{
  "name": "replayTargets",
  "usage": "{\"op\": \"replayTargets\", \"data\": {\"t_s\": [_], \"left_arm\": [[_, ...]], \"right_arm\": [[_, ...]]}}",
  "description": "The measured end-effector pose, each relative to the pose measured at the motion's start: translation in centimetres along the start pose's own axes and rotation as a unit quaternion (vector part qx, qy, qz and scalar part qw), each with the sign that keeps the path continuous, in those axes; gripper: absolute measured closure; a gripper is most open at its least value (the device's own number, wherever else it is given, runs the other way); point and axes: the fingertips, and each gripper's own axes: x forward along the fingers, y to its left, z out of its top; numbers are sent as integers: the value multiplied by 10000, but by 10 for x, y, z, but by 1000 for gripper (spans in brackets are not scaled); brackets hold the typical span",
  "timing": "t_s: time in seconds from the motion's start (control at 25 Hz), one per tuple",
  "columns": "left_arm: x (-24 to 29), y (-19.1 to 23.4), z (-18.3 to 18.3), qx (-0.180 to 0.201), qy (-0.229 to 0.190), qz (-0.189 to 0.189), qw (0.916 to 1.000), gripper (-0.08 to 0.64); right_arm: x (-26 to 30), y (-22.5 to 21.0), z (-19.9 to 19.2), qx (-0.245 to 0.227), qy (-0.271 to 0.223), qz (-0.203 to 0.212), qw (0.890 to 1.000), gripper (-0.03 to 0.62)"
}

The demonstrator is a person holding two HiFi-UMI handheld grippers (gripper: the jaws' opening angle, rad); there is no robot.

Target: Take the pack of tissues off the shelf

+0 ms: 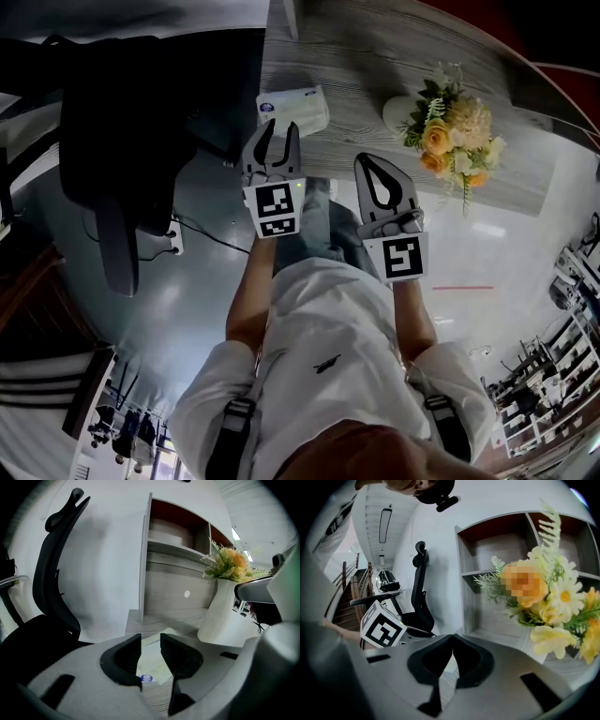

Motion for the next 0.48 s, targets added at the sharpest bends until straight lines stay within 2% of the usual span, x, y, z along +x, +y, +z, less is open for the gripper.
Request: {"op": "replayTargets", "data": {"t_s": [0.24, 0.48], "left_arm": [[-10, 2, 2, -5, -65, 31, 10000, 430], [-24, -3, 15, 22, -402, -49, 9992, 453]], "right_arm": [[2, 2, 0, -2, -10, 21, 10000, 566], [2, 5, 1, 11, -41, 81, 10000, 568]]}}
